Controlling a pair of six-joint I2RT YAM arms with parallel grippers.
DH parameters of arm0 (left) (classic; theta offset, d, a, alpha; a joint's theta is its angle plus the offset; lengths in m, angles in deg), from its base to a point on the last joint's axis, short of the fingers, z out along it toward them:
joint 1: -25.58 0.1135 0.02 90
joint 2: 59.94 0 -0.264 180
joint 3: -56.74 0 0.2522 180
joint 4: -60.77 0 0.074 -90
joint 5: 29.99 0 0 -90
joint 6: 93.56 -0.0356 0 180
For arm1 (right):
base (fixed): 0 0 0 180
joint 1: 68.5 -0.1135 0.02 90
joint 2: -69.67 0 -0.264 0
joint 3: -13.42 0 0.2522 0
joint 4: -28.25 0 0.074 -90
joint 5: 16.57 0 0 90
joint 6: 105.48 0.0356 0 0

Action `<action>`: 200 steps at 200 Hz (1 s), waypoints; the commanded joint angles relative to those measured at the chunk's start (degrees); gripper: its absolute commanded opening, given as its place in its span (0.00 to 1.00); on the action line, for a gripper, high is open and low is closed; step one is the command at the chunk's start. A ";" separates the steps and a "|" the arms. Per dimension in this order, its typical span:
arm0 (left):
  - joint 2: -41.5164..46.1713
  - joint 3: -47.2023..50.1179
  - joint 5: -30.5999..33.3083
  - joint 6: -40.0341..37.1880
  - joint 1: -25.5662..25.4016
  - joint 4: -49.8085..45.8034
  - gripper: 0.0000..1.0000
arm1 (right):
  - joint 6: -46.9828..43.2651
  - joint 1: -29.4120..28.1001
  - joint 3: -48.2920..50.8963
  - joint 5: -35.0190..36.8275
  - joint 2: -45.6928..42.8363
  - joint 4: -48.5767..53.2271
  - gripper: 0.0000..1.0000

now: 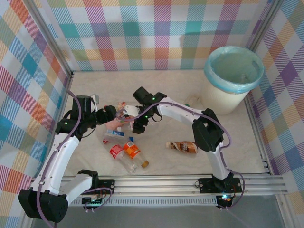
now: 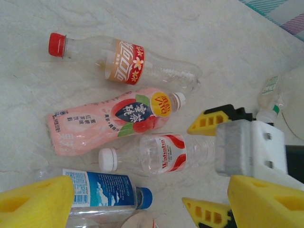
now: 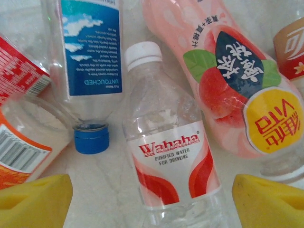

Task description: Put the plastic bottles in the bin

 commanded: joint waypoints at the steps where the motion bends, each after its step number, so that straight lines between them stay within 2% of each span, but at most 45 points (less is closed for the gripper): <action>1: -0.12 0.35 -0.59 0.17 0.92 1.89 0.84 | -5.85 -0.45 -3.11 0.45 2.44 4.86 0.88; 65: -0.29 0.60 -0.29 -0.68 0.99 1.80 0.85 | -7.63 -0.62 -5.44 2.38 6.35 7.31 0.87; 103: -0.25 0.87 -0.86 -0.64 0.89 1.80 0.85 | -7.94 -0.88 -6.81 3.17 8.52 7.66 0.82; 132: 0.19 1.05 -0.64 -0.86 0.94 1.47 0.85 | -8.03 -0.88 -6.90 3.81 9.41 7.61 0.81; 200: 1.19 -0.21 0.22 -1.19 1.01 0.57 0.86 | -6.44 -0.89 -6.63 5.58 8.01 8.72 0.66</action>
